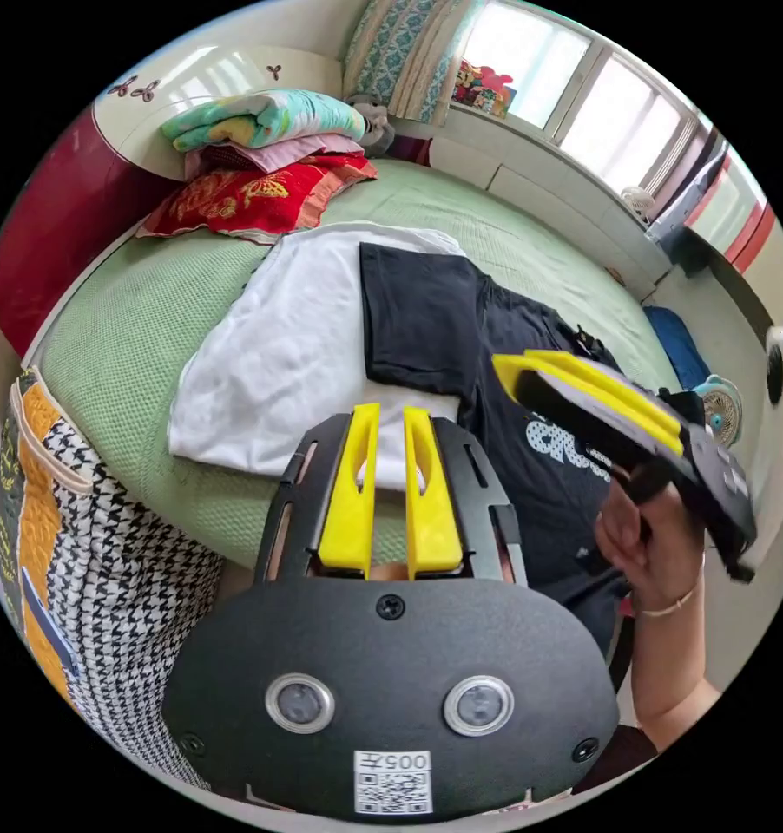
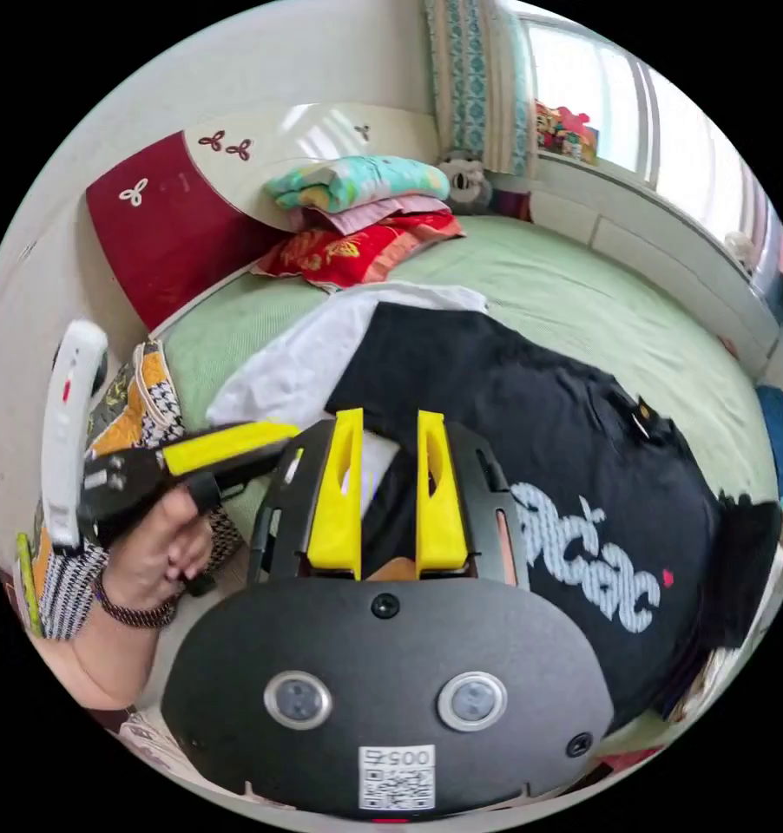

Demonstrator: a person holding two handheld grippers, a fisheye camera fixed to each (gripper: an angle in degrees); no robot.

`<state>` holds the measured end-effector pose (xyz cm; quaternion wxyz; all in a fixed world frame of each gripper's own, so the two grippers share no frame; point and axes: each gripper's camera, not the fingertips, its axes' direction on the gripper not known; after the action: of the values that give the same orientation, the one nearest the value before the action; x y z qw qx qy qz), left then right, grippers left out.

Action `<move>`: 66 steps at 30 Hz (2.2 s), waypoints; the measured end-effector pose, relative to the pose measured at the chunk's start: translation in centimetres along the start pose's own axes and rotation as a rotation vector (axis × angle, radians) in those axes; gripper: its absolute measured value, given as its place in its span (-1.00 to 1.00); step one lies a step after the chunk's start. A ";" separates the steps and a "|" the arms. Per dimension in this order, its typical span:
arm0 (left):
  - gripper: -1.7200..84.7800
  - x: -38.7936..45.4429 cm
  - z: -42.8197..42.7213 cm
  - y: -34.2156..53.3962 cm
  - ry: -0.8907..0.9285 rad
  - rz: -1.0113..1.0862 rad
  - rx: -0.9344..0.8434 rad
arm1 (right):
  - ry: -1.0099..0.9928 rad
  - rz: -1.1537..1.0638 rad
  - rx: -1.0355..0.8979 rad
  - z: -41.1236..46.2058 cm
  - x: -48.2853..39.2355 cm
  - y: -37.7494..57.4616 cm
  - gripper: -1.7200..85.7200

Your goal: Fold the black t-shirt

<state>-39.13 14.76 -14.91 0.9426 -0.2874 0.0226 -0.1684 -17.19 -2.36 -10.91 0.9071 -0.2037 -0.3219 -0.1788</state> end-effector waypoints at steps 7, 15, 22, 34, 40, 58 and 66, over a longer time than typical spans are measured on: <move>-0.77 -1.6 2.9 -3.6 -0.042 -0.009 -0.043 | -0.017 -0.017 -0.135 8.4 0.0 -12.3 -0.72; -0.81 -2.7 3.7 -4.4 -0.007 -0.021 -0.054 | 0.090 0.025 -0.230 13.2 0.6 -15.7 -0.84; -0.87 -0.7 1.0 -4.4 0.057 0.045 0.009 | 0.060 0.079 -0.102 6.3 4.1 -16.0 -0.96; -0.86 7.0 1.9 -1.5 0.127 0.209 -0.103 | 0.250 0.346 -0.172 0.9 19.1 -7.9 -0.92; -0.85 9.6 3.8 -1.9 0.053 0.235 -0.119 | 0.160 0.365 -0.215 2.3 20.9 -3.3 -0.85; -0.95 12.8 7.8 -4.6 -0.071 0.202 -0.102 | 0.162 0.300 -0.179 5.8 24.4 -3.1 -0.81; -0.94 13.3 10.4 -6.0 -0.092 0.214 -0.160 | 0.244 0.438 -0.322 9.3 27.8 -4.5 -0.89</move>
<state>-26.95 11.22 -2.26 0.9293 -0.3649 0.0233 -0.0514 -3.78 -7.06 15.12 0.9121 -0.3867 -0.1264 -0.0507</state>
